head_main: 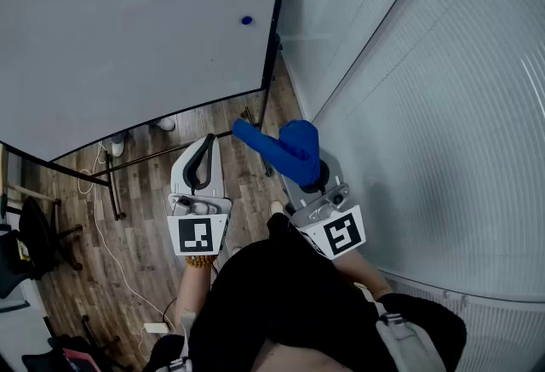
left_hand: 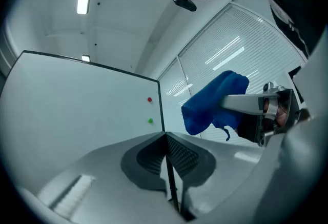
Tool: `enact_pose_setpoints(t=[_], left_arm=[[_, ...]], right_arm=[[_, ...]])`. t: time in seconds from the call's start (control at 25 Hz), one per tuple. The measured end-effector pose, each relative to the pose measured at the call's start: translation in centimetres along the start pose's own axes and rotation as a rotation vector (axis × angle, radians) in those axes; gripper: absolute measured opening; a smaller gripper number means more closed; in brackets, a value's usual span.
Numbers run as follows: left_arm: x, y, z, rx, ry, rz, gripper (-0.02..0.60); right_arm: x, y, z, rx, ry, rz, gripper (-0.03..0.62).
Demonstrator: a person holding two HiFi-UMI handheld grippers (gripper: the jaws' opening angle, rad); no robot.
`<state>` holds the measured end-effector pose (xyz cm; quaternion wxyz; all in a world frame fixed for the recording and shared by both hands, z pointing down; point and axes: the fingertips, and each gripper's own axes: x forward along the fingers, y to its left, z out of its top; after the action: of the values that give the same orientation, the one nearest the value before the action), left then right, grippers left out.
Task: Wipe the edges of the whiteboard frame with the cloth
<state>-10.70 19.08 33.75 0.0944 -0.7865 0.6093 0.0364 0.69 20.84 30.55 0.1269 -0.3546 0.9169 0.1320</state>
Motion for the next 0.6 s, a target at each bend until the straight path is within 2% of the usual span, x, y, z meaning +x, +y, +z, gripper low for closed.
enact_pose_setpoints(t=[0.28,0.6], left_arm=[[0.6,-0.8,-0.6,-0.008,0.017,-0.004,0.000],[3.7,-1.3,-1.9,-0.004,0.034,0.004,0.001]], right_arm=[[-0.3,-0.9,-1.8,0.146,0.021,0.063,0.115],[0.4,-3.5,-3.5,0.136,0.020,0.076,0.115]])
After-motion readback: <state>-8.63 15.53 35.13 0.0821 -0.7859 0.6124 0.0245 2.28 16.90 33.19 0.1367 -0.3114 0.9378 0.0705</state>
